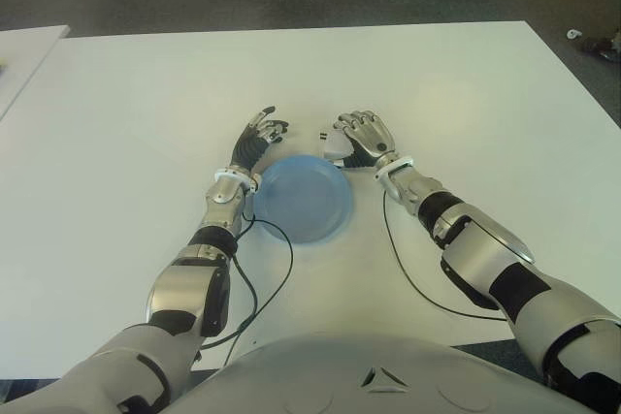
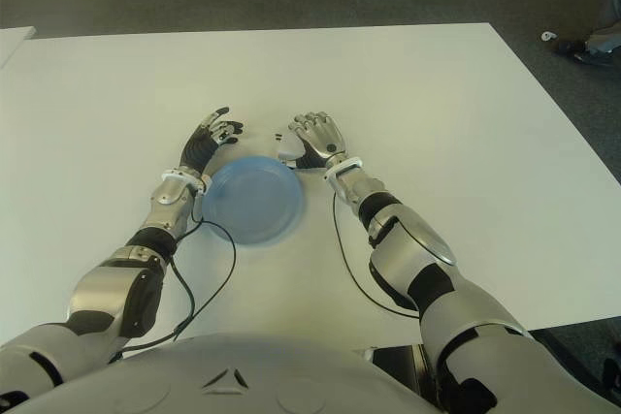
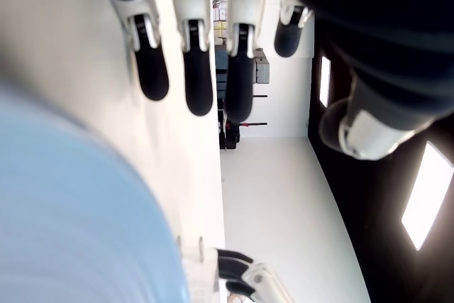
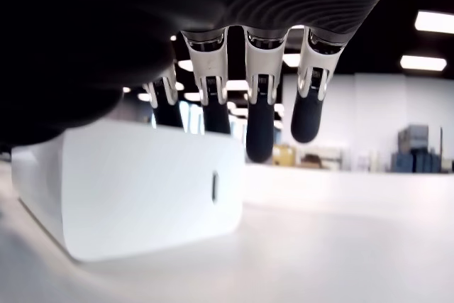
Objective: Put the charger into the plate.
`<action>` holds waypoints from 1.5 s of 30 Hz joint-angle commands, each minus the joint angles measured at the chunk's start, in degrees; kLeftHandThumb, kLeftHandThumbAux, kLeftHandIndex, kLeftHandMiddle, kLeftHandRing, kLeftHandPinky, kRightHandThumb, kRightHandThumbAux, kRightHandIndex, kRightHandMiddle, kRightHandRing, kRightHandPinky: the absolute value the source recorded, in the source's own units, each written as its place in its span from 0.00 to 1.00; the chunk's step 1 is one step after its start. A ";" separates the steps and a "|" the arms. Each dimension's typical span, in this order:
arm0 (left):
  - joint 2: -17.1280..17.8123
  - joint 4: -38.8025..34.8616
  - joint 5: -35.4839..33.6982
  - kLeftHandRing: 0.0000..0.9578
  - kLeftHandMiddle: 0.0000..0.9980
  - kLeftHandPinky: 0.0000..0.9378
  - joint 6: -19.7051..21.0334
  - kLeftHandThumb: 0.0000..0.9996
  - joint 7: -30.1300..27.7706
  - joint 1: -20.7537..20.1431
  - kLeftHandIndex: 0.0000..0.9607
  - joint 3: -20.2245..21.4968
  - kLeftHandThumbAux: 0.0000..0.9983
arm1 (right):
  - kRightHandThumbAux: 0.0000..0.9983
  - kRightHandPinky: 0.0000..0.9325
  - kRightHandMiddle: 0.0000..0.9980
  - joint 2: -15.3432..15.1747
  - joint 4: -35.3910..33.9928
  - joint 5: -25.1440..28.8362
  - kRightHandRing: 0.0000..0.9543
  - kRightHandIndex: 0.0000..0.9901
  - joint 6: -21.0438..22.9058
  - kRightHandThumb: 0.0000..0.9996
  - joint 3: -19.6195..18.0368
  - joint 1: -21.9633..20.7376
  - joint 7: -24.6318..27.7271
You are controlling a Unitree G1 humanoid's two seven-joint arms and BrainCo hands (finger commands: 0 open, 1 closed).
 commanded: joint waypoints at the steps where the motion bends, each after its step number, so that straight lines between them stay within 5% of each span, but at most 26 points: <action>1: -0.42 1.97 0.74 0.32 0.32 0.31 2.41 0.00 -0.69 2.21 0.13 -0.59 0.53 | 0.68 0.92 0.81 -0.17 2.05 0.05 0.85 0.44 -0.79 0.71 -0.06 1.59 1.40; 12: -0.40 1.80 0.76 0.33 0.32 0.32 2.59 0.00 -0.71 2.22 0.13 -0.63 0.54 | 0.71 0.96 0.88 -0.81 2.29 3.11 0.92 0.44 -6.07 0.74 -2.29 1.49 9.99; 45: -0.66 1.71 0.81 0.33 0.32 0.32 2.44 0.00 -0.52 2.18 0.12 -0.65 0.55 | 0.71 0.94 0.90 -2.04 2.37 5.89 0.92 0.44 -10.06 0.74 -6.47 2.09 14.40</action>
